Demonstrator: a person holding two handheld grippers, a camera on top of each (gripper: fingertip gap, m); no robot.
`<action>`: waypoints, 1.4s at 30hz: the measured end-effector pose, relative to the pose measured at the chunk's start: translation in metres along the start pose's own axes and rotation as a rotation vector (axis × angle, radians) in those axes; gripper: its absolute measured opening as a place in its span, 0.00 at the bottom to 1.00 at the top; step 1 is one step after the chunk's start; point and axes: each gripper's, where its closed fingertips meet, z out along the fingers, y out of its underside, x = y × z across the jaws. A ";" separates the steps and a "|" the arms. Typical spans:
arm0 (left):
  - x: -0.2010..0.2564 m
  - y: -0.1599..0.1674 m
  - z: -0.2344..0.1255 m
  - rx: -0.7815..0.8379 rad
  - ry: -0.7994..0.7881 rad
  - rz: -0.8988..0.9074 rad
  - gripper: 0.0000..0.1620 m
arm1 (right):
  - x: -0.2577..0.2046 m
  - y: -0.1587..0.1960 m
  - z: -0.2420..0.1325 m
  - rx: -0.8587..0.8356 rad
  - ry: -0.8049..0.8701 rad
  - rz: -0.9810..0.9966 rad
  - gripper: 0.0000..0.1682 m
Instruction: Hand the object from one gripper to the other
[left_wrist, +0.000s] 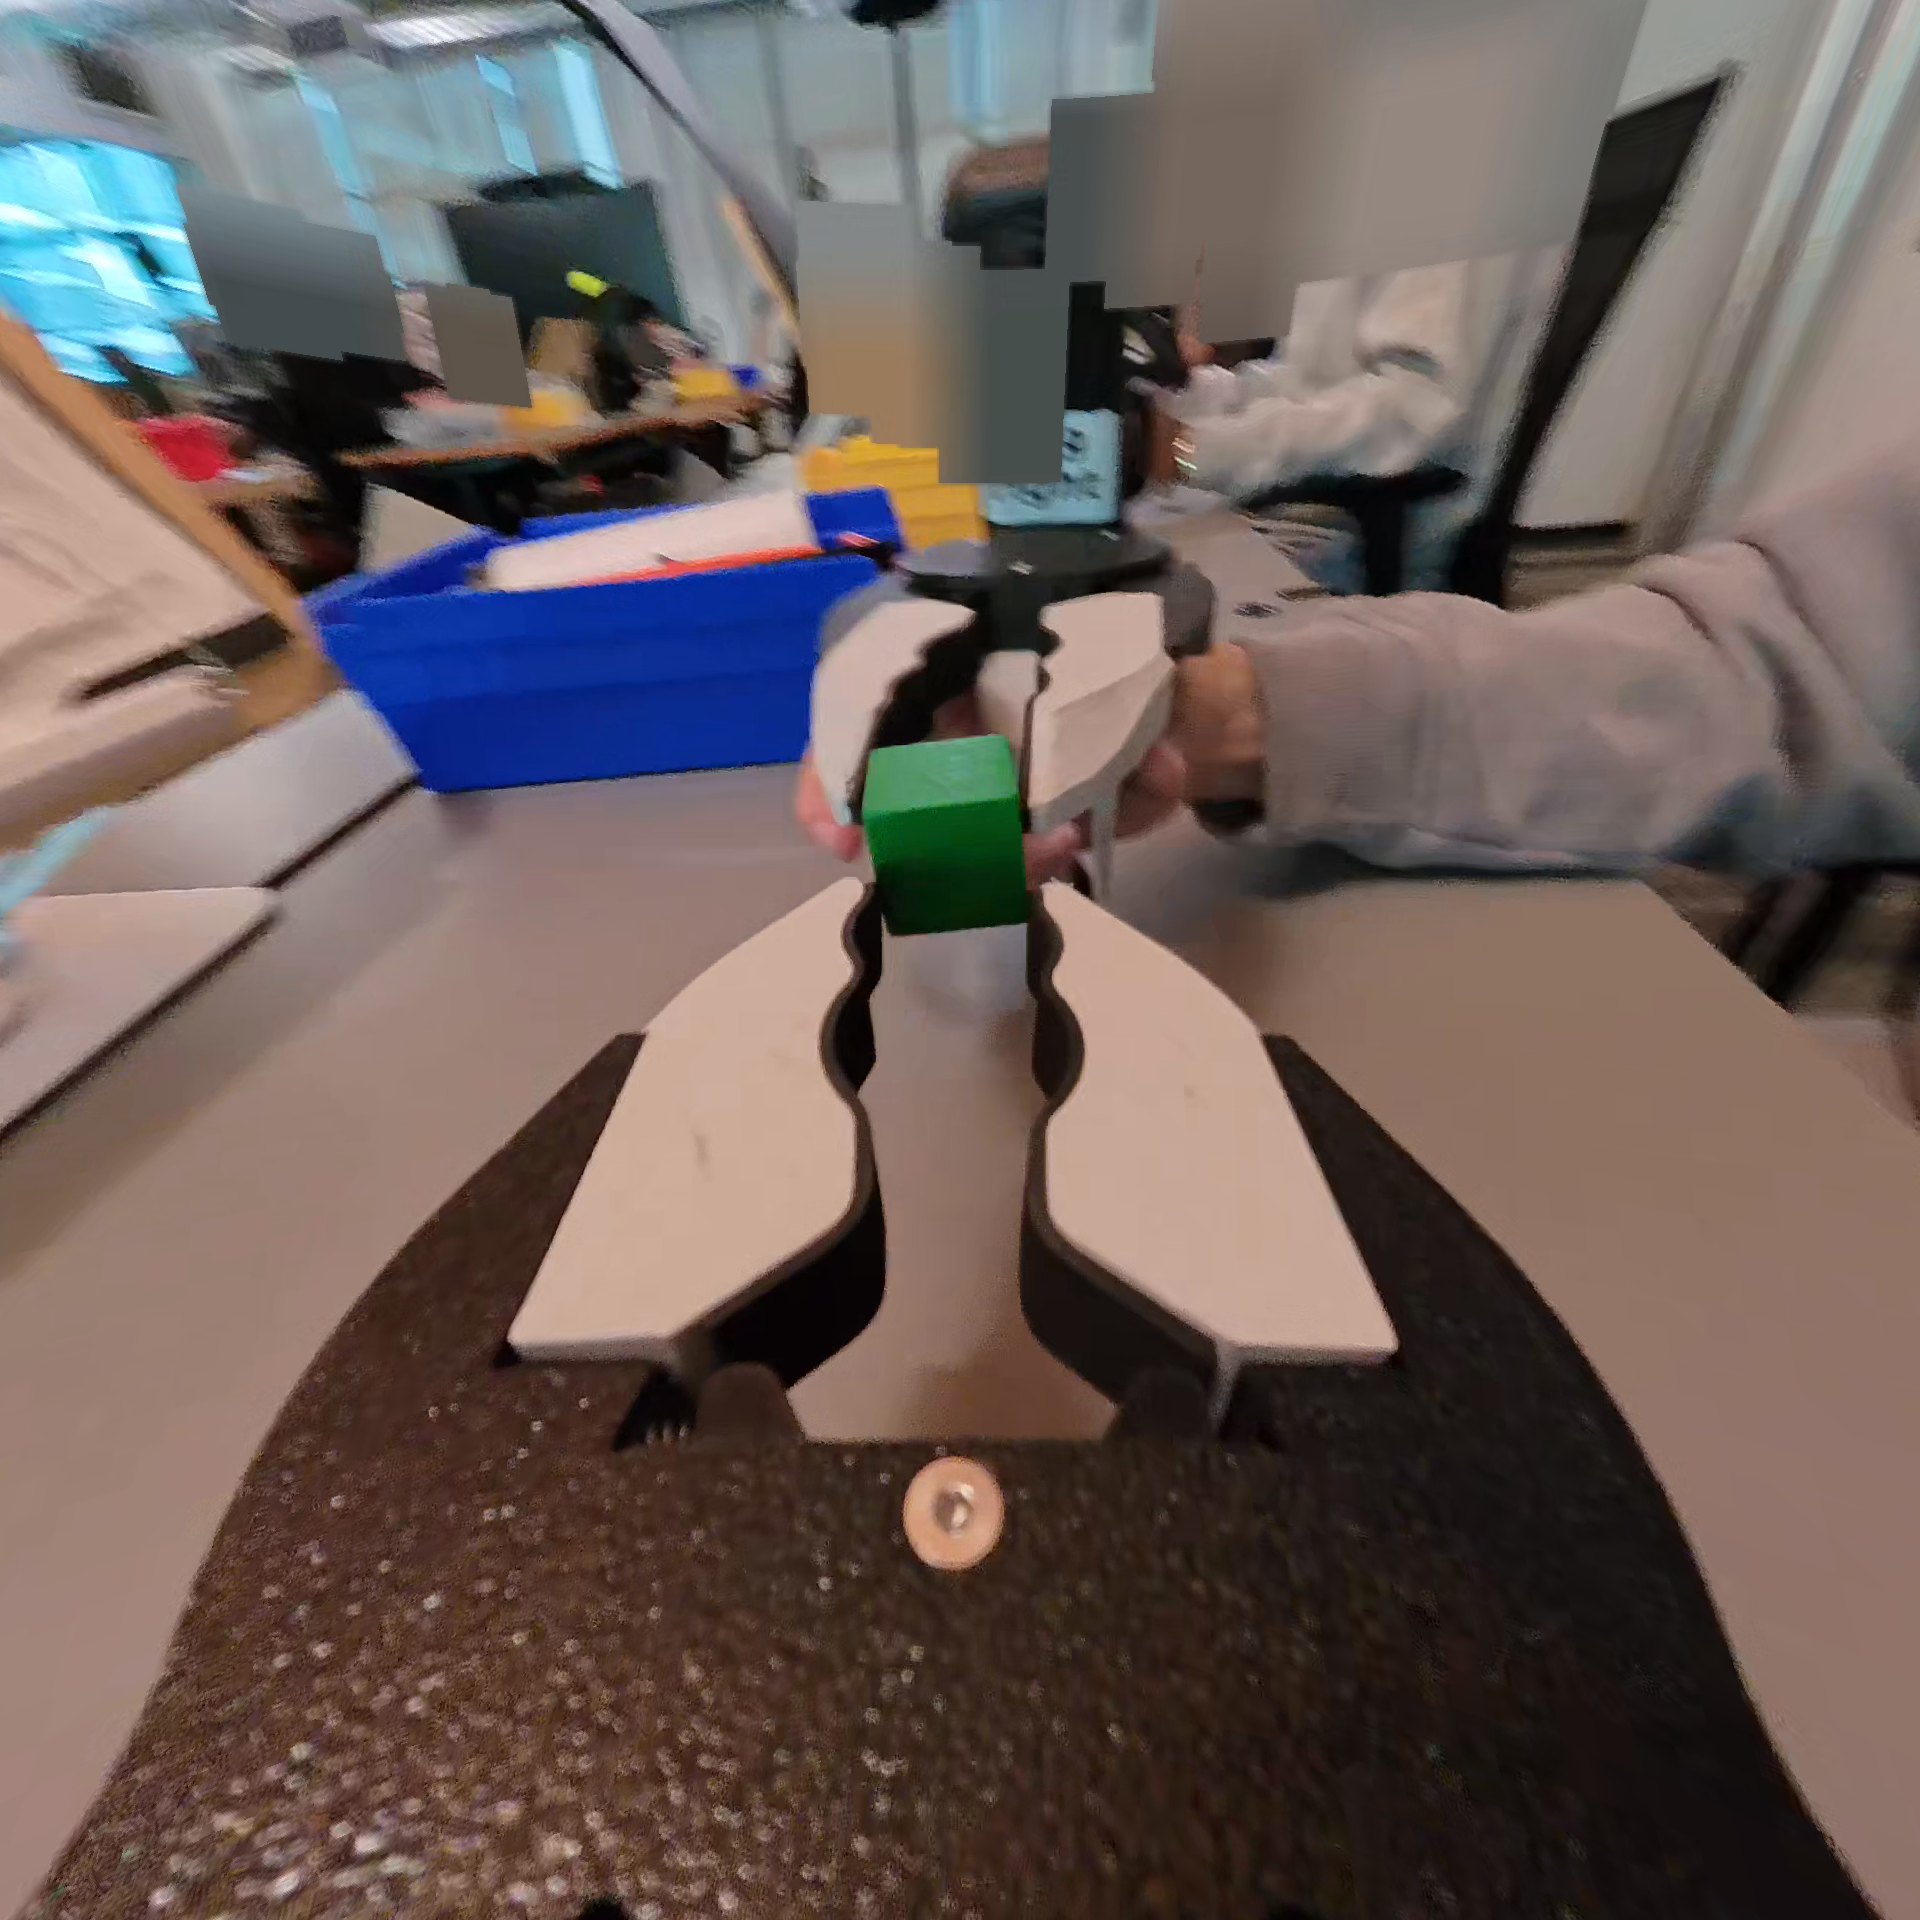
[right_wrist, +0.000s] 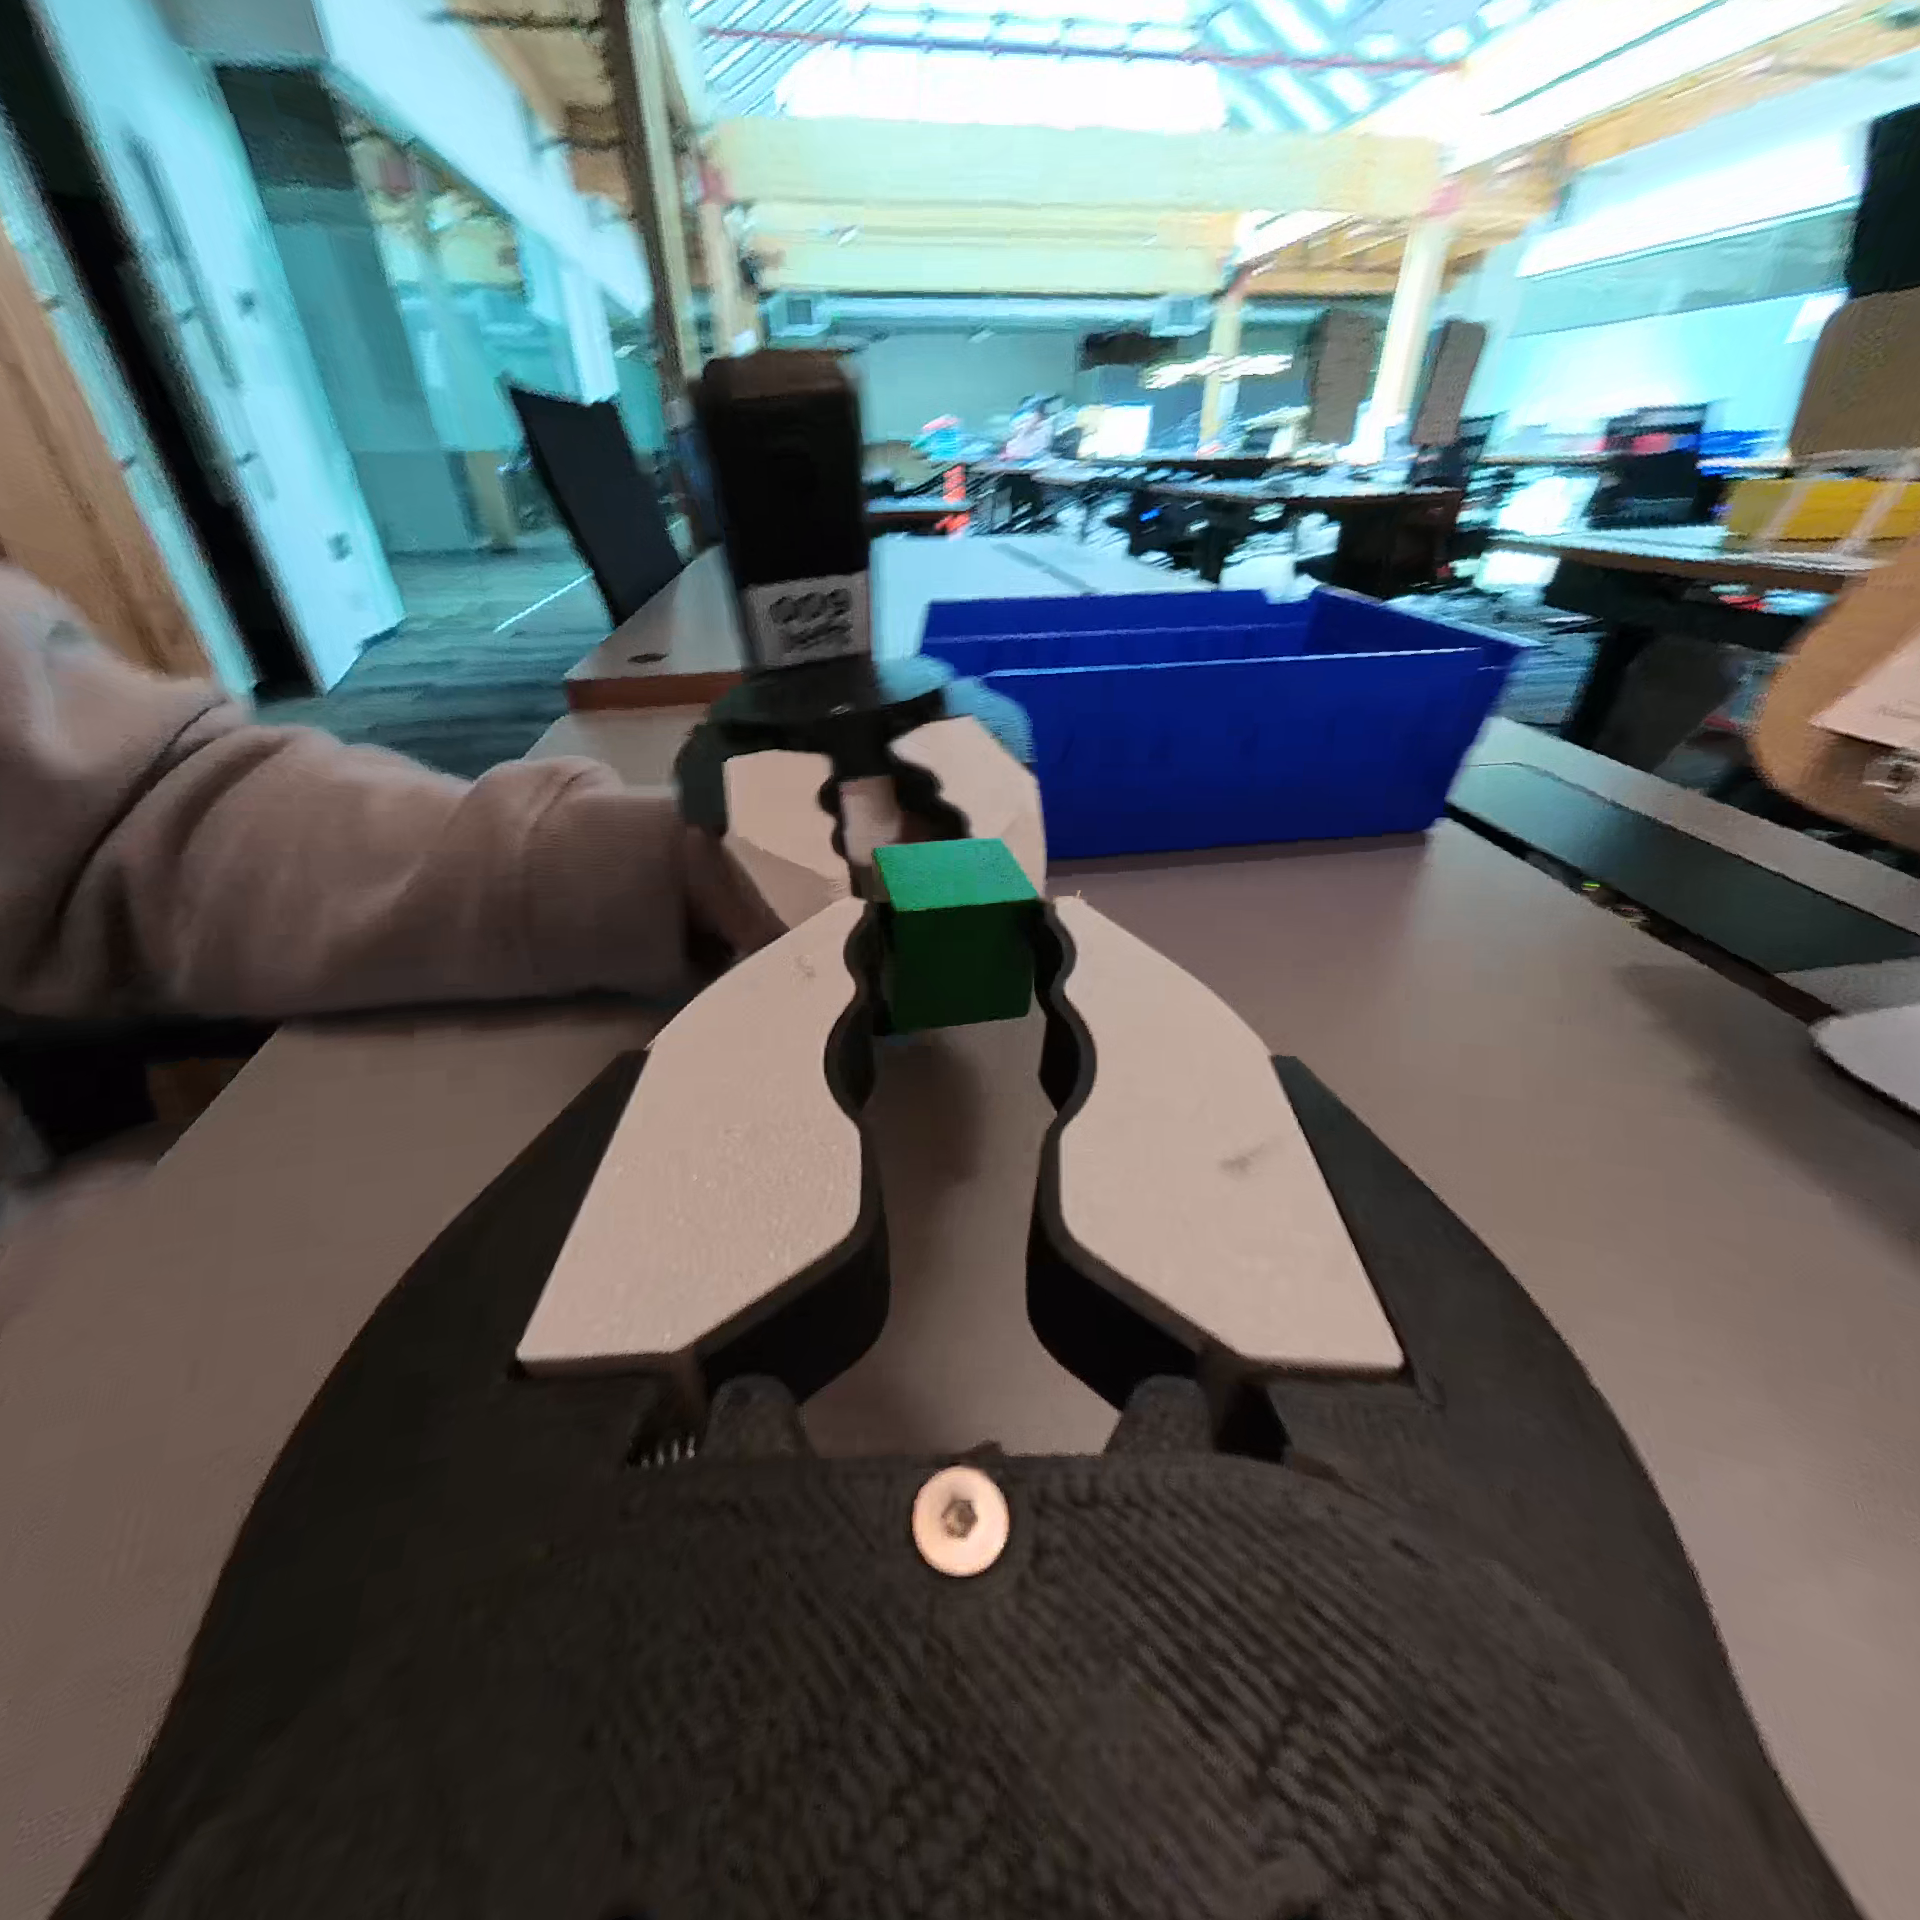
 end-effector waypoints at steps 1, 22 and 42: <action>-0.010 -0.004 0.000 0.030 -0.089 0.013 0.16 | 0.011 -0.005 -0.001 0.038 0.074 0.027 0.17; -0.047 -0.008 0.005 -0.058 -0.636 0.206 0.16 | 0.040 -0.018 -0.002 0.313 0.305 0.293 0.28; 0.010 -0.013 -0.001 0.114 0.105 -0.094 0.16 | 0.001 -0.014 -0.005 0.133 -0.051 0.176 0.27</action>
